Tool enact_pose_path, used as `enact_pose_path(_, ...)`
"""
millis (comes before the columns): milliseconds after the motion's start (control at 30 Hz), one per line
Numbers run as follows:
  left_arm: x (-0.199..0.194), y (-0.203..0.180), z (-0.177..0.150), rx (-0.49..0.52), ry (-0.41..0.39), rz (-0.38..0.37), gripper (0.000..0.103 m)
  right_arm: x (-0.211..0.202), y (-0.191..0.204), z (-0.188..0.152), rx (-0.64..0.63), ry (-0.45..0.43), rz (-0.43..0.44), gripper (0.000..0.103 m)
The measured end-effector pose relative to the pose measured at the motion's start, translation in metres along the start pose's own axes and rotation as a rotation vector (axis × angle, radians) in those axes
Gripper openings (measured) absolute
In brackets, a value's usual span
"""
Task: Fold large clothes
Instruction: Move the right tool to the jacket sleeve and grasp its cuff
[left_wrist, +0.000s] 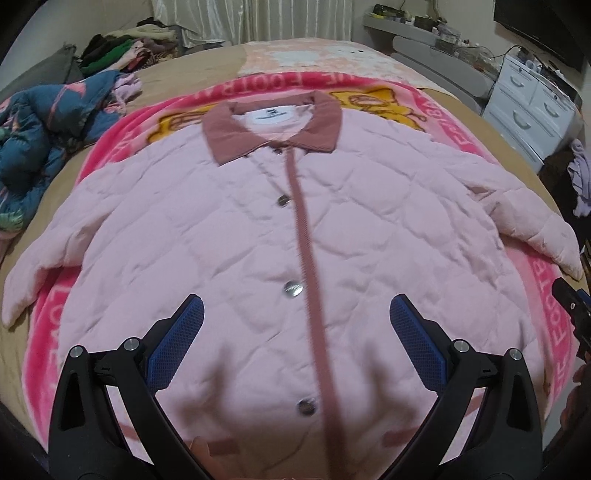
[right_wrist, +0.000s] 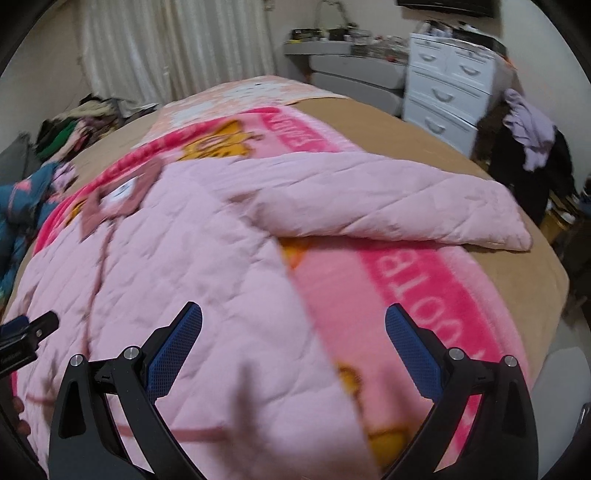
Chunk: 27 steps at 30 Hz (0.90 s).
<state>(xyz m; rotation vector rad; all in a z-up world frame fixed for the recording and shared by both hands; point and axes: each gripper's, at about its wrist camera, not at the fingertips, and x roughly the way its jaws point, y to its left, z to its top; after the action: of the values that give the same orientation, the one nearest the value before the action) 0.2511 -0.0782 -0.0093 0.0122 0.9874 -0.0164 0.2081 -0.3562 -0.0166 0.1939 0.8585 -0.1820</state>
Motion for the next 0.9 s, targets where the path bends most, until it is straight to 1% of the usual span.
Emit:
enact_pose_path(167, 0.006, -0.025, 0.015, 0.032, -0.018, -0.008, 0.095, 0.009, -0.037, 0.015, 0.075, -0.016, -0.039, 0.099)
enact_pose_path(333, 0.009, -0.054, 0.032, 0.075, -0.063, -0.007, 0.095, 0.02, -0.076, 0.028, 0.159, -0.026, -0.068, 0.099)
enact_pose_path(400, 0.011, -0.068, 0.039, 0.1, -0.076, -0.011, 0.095, 0.025, -0.094, 0.031, 0.206, -0.023, -0.084, 0.099)
enact_pose_path(533, 0.015, -0.09, 0.048, 0.119, -0.107, -0.017, 0.095, 0.039, -0.13, 0.036, 0.307, -0.009, -0.098, 0.099)
enact_pose_path(733, 0.021, -0.133, 0.061, 0.162, -0.15, -0.064, 0.095, 0.062, -0.179, 0.036, 0.453, 0.024, -0.104, 0.099)
enact_pose_path(833, 0.028, -0.152, 0.064, 0.183, -0.146, -0.069, 0.095, 0.076, -0.206, 0.034, 0.542, 0.044, -0.104, 0.099)
enact_pose_path(900, 0.033, -0.162, 0.065, 0.191, -0.136, -0.073, 0.095, 0.085, -0.222, 0.031, 0.596, 0.058, -0.083, 0.099)
